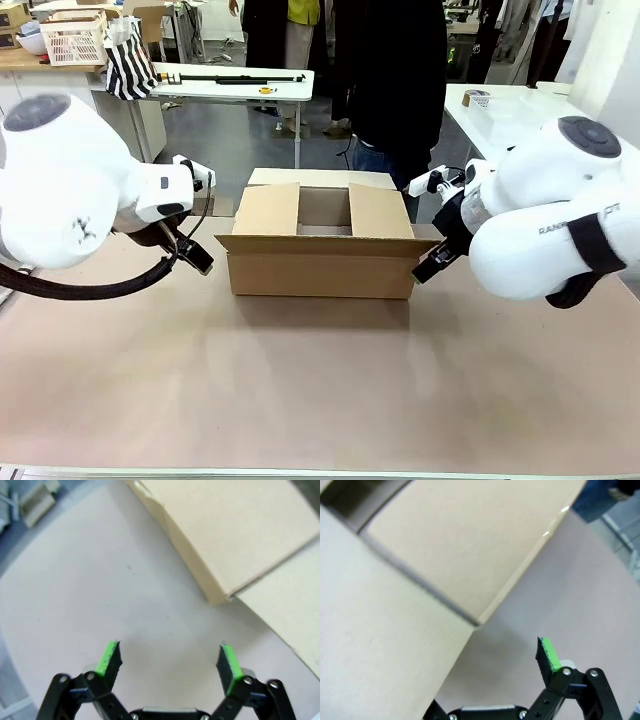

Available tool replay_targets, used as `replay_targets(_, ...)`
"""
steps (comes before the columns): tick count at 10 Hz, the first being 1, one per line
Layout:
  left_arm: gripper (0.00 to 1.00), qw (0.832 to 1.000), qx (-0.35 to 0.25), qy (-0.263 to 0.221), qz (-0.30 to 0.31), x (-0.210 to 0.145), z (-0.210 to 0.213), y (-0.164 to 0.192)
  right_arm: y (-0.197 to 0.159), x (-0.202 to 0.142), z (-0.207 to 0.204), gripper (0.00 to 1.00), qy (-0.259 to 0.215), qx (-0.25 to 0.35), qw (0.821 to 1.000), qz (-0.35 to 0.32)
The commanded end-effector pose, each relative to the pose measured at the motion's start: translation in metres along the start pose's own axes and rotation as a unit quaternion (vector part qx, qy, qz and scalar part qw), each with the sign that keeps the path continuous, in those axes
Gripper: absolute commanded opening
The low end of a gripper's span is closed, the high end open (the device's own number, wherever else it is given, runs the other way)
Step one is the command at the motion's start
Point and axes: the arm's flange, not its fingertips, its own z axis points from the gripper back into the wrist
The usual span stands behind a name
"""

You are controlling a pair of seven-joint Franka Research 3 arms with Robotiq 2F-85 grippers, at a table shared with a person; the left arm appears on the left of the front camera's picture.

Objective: Pack the gift set into the box.
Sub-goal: Place both hands on the side flaps of the Package Box and spread them outward.

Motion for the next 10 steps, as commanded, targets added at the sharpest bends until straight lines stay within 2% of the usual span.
replay_targets(1,1.0,0.997,-0.068,0.045,-0.007,-0.048,0.084,0.016,0.007,-0.084,0.07,1.0,0.016,0.048,0.999,0.014)
replay_targets(2,1.0,0.996,-0.087,0.034,0.011,-0.064,0.127,0.016,0.014,-0.105,0.098,1.0,0.024,0.052,0.998,-0.004)
replay_targets(3,1.0,0.995,-0.093,-0.019,0.001,-0.075,0.159,0.012,0.022,-0.12,0.124,1.0,0.01,0.034,0.999,-0.027)
replay_targets(4,1.0,0.99,-0.118,-0.068,-0.034,-0.079,0.181,0.003,0.03,-0.129,0.148,1.0,-0.014,0.0,0.998,-0.061)
replay_targets(5,1.0,0.98,-0.143,-0.117,-0.067,-0.077,0.197,-0.007,0.039,-0.137,0.177,1.0,-0.056,-0.047,0.992,-0.099)
replay_targets(6,1.0,0.963,-0.185,-0.18,-0.083,-0.069,0.208,-0.014,0.046,-0.14,0.203,1.0,-0.106,-0.101,0.975,-0.169)
replay_targets(7,1.0,0.977,-0.115,-0.171,-0.051,-0.057,0.198,-0.016,-0.018,-0.011,0.164,1.0,-0.022,0.008,0.998,-0.06)
replay_targets(8,1.0,0.983,-0.126,-0.121,-0.055,-0.039,0.24,0.007,-0.018,-0.011,0.164,1.0,-0.022,0.008,0.998,-0.06)
replay_targets(10,1.0,0.983,-0.126,-0.121,-0.055,-0.039,0.24,0.007,-0.018,-0.011,0.164,1.0,-0.022,0.008,0.998,-0.06)
